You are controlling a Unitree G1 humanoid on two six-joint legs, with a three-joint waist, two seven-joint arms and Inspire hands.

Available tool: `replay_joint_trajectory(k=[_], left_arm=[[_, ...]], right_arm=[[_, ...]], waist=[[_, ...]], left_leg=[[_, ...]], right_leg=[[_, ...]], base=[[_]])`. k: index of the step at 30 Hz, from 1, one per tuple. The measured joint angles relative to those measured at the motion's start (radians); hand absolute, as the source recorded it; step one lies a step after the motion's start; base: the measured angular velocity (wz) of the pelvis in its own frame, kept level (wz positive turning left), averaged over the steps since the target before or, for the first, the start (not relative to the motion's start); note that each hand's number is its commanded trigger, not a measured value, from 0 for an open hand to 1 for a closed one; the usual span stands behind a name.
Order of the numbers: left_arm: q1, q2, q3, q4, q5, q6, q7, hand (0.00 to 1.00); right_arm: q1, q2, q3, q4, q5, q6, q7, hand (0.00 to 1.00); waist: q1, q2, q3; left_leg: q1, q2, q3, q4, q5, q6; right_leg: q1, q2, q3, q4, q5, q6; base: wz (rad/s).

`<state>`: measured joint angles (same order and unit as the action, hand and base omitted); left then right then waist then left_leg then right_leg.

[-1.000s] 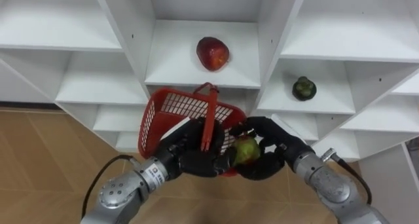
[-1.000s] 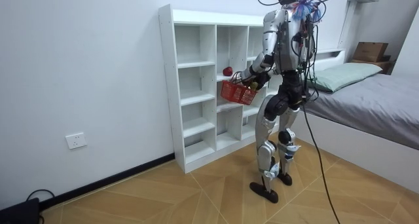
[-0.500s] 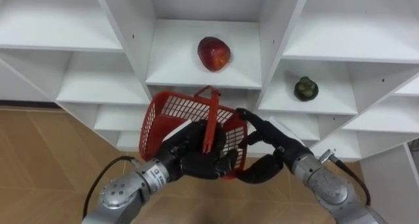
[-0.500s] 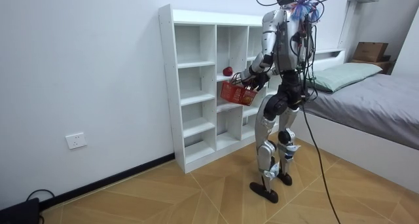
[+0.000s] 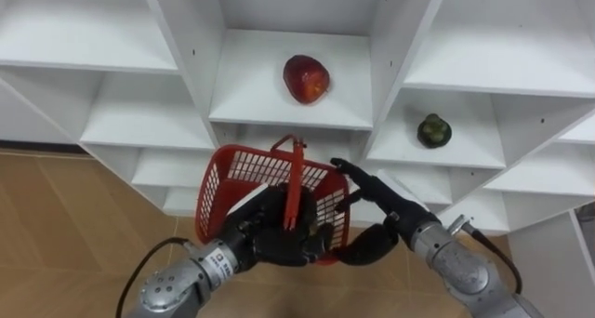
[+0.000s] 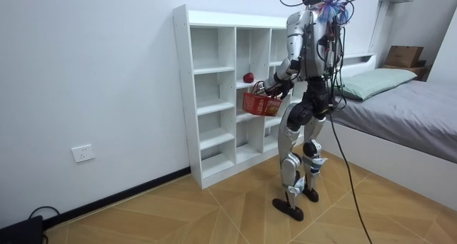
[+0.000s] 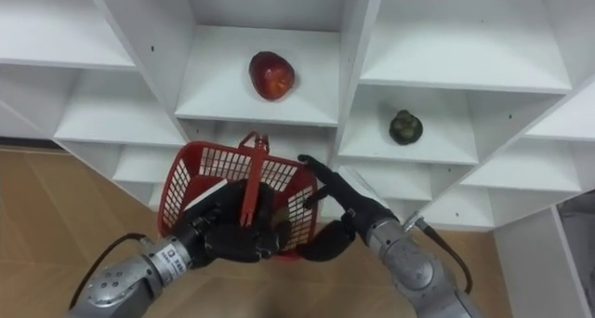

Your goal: Collect fruits from the closet

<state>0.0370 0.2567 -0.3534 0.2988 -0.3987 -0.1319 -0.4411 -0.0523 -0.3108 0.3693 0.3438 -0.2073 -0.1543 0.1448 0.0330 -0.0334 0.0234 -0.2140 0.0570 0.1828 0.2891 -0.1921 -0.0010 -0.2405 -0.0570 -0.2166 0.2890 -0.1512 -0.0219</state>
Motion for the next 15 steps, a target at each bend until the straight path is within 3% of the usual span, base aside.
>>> replay_joint_trajectory(k=[4,9,15], left_arm=[[0.005,0.006,0.007,0.008,0.0,0.0,0.0,1.0],[0.005,0.004,0.01,0.069,0.001,0.0,0.013,1.0],[0.005,0.001,0.022,0.115,0.0,0.0,0.04,1.0]], right_arm=[[0.001,0.0,0.0,-0.046,0.0,0.001,0.001,0.0],[0.008,0.004,0.002,-0.105,0.013,0.001,0.001,0.0],[0.017,0.009,0.003,-0.155,0.012,0.001,-0.001,0.0]], waist=[[0.001,-0.005,-0.0011],[0.002,-0.024,-0.0118],[0.006,-0.027,-0.0135]], left_leg=[[0.013,-0.001,0.004,-0.005,0.0,0.0],[0.026,0.0,-0.002,-0.006,0.0,0.0],[0.037,0.0,-0.016,-0.005,0.0,0.0]], right_leg=[[0.013,-0.003,-0.006,-0.001,0.0,0.0],[0.037,0.001,-0.01,-0.017,0.0,0.0],[0.062,0.005,-0.016,-0.032,0.002,0.003]], base=[[0.01],[0.04],[0.08]])
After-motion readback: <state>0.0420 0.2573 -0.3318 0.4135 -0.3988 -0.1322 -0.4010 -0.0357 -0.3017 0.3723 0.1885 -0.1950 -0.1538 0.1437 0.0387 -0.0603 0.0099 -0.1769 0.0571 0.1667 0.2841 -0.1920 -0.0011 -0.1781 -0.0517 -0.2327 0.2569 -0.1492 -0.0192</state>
